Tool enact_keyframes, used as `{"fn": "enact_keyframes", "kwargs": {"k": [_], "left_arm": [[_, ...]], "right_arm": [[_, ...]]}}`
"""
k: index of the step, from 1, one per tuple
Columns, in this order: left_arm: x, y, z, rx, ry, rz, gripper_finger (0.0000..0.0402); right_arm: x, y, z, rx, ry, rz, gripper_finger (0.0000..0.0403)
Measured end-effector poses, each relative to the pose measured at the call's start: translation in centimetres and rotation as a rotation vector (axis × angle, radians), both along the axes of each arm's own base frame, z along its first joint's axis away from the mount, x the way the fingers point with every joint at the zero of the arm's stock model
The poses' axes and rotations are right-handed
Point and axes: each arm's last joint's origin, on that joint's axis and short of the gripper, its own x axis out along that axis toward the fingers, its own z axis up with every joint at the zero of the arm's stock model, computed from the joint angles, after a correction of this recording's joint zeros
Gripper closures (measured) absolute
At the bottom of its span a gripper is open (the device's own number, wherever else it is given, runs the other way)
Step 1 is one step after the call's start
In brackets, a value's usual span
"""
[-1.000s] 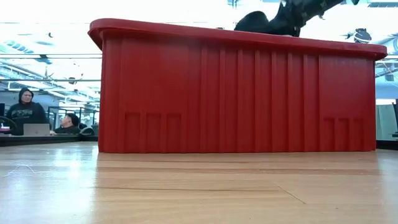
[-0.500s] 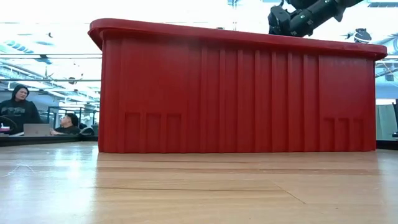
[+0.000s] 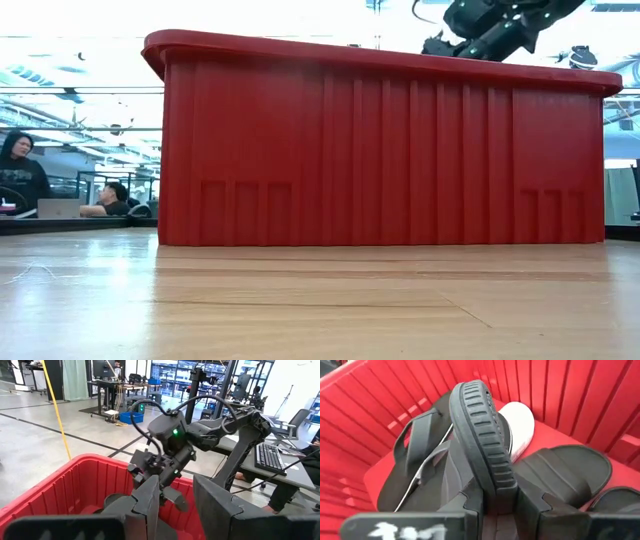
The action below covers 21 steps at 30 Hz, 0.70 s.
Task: Pick and place slides into bin
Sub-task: Put the black slide into the red bin
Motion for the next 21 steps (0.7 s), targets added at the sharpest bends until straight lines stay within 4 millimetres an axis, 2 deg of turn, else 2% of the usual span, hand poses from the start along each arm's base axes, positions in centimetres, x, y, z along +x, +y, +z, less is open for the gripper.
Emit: {"fn": "enact_keyframes", "kwargs": {"k": [8,13,21], "left_arm": [[0.0,0.0,0.0,0.0,0.0,0.0,0.0284],[0.0,0.0,0.2,-0.002,-0.023,0.0,0.0284],[0.0,0.0,0.3,0.003,-0.035,0.0,0.0284]], "right_arm": [[0.2,-1.4,-0.4,-0.019,-0.011,-0.034,0.0344],[0.2,-2.1,-0.9,-0.017,0.004,-0.051,0.0325],[0.6,-2.7,-1.5,-0.022,0.014,-0.056,0.0319]]}}
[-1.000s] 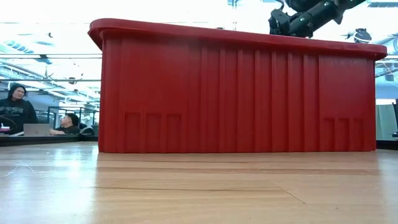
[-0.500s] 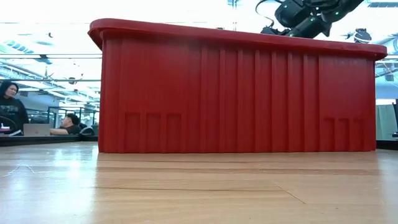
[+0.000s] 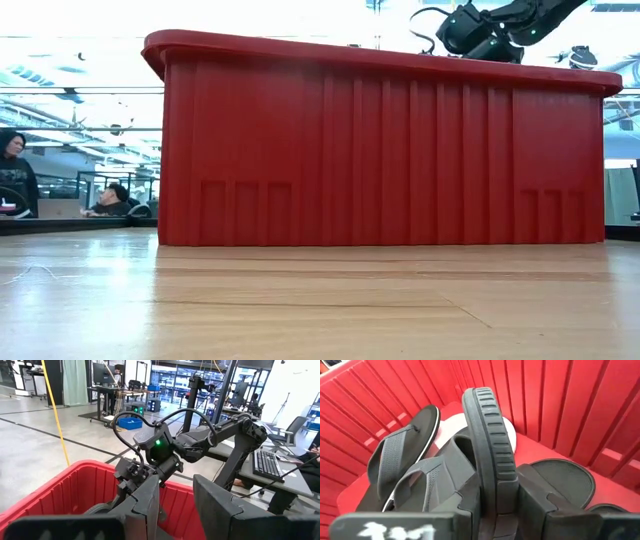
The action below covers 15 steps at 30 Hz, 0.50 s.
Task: Pick and place slides into bin
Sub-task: Put the black slide into the red bin
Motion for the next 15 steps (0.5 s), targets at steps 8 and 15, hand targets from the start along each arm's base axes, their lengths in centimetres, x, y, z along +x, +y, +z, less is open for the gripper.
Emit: {"fn": "enact_keyframes", "kwargs": {"k": [8,15], "left_arm": [[0.0,0.0,0.01,-0.001,-0.001,0.0,0.0284],[0.0,0.0,0.01,-0.001,-0.002,0.0,0.0284]], "right_arm": [[-0.19,-0.41,0.09,0.01,-0.025,-0.053,0.0347],[-0.58,-0.88,0.4,0.152,-0.154,0.017,0.0349]]}}
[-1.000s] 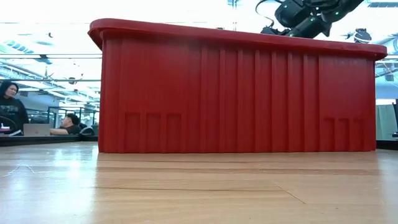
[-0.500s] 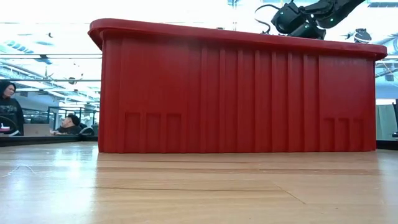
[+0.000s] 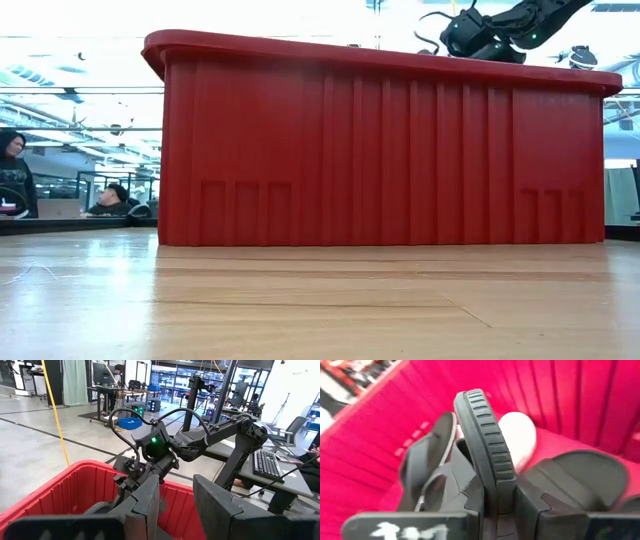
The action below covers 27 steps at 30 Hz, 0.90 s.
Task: Pick and place slides into bin
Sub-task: Put the black slide into the red bin
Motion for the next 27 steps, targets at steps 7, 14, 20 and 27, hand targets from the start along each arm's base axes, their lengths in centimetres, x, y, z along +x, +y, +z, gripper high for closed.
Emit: {"fn": "enact_keyframes", "kwargs": {"k": [7,14,20,27], "left_arm": [[0.0,0.0,0.0,0.0,0.0,0.0,0.0284],[0.0,0.0,0.0,0.0,0.0,0.0,0.0284],[0.0,0.0,0.0,0.0,0.0,0.0,0.0284],[0.0,0.0,0.0,0.002,0.001,0.0,0.0284]], "right_arm": [[-0.6,-0.3,-0.4,0.088,-0.02,0.05,0.0349],[-0.2,-0.8,-1.1,0.103,-0.001,0.037,0.0349],[0.0,-1.2,-1.6,0.106,0.02,0.015,0.0349],[0.0,-1.4,-1.7,0.078,0.047,-0.032,0.0267]]}}
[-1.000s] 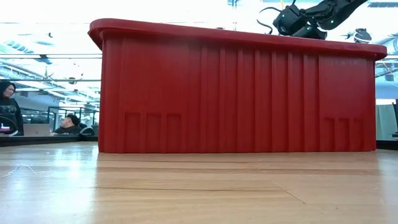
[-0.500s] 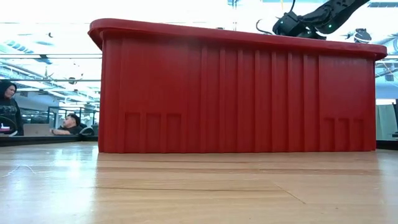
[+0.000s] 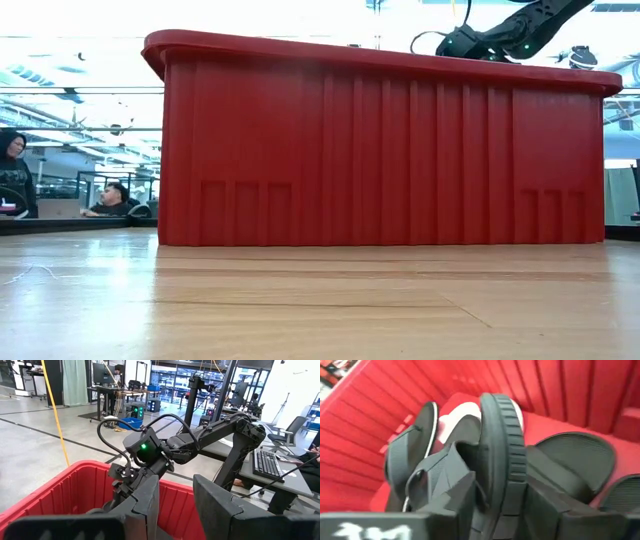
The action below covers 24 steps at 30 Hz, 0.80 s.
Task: Pick and place slides into bin
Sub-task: Put the black slide into the red bin
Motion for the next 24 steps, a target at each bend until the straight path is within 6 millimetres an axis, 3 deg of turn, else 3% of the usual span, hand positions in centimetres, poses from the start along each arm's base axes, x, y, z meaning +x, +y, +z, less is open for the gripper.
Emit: {"fn": "enact_keyframes", "kwargs": {"k": [4,9,24], "left_arm": [[0.0,0.0,0.0,0.001,0.0,0.0,0.0284],[0.0,0.0,0.0,0.001,0.0,0.0,0.0284],[0.0,0.0,0.0,-0.004,-0.001,0.0,0.0284]], "right_arm": [[-0.1,-0.2,0.0,-0.033,0.028,-0.056,0.0225],[-0.1,-0.3,0.0,-0.048,0.037,-0.076,0.0201],[0.3,-0.9,1.0,-0.224,-0.007,-0.081,0.0206]]}}
